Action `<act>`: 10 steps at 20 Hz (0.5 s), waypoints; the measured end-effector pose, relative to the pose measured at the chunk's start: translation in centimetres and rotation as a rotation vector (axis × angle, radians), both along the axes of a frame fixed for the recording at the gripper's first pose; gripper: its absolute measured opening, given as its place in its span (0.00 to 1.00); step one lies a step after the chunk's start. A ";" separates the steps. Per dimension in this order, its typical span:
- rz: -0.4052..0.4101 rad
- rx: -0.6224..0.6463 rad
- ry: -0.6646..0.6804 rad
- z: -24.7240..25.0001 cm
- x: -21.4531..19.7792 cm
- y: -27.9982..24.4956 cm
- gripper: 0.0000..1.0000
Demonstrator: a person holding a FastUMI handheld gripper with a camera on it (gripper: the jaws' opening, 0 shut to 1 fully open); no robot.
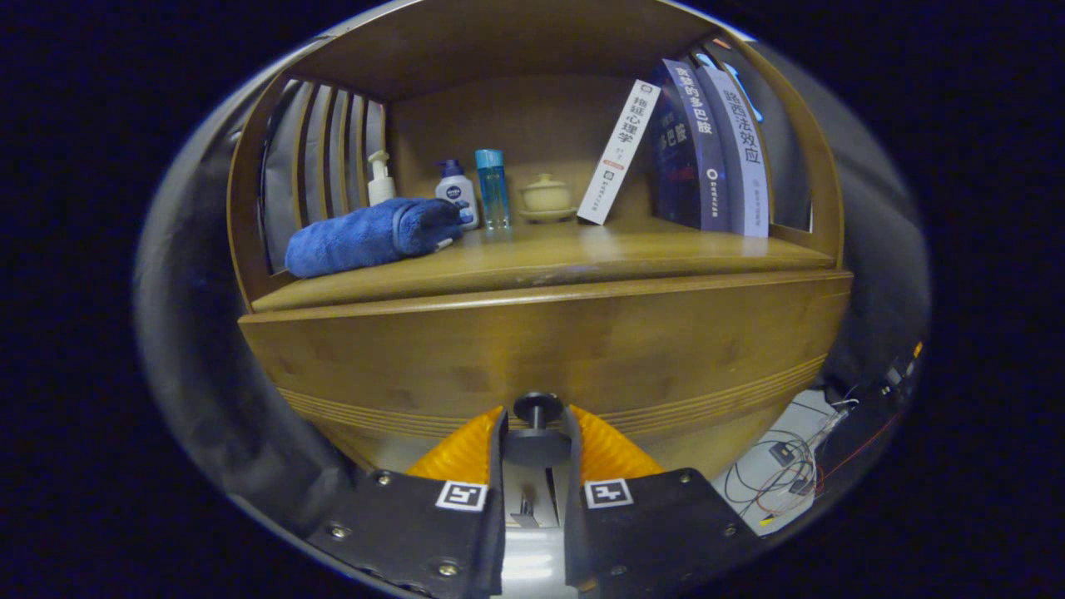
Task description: Pull open the drawer, take out the items inside it, and place them on the countertop above the cabinet.
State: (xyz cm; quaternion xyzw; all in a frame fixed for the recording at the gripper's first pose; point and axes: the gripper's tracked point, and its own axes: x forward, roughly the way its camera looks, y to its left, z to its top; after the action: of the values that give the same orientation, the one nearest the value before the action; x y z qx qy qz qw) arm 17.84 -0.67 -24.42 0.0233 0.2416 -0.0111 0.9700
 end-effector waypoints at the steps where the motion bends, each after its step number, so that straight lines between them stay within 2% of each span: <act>1: -0.007 0.003 0.002 0.0 -1.0 0.0 0.29; 10: -0.038 -0.021 0.025 1.1 -9.8 -0.2 0.28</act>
State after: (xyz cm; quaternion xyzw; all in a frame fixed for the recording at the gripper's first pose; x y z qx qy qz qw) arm 8.06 -0.87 -23.33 0.0173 0.2533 -0.0323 0.9667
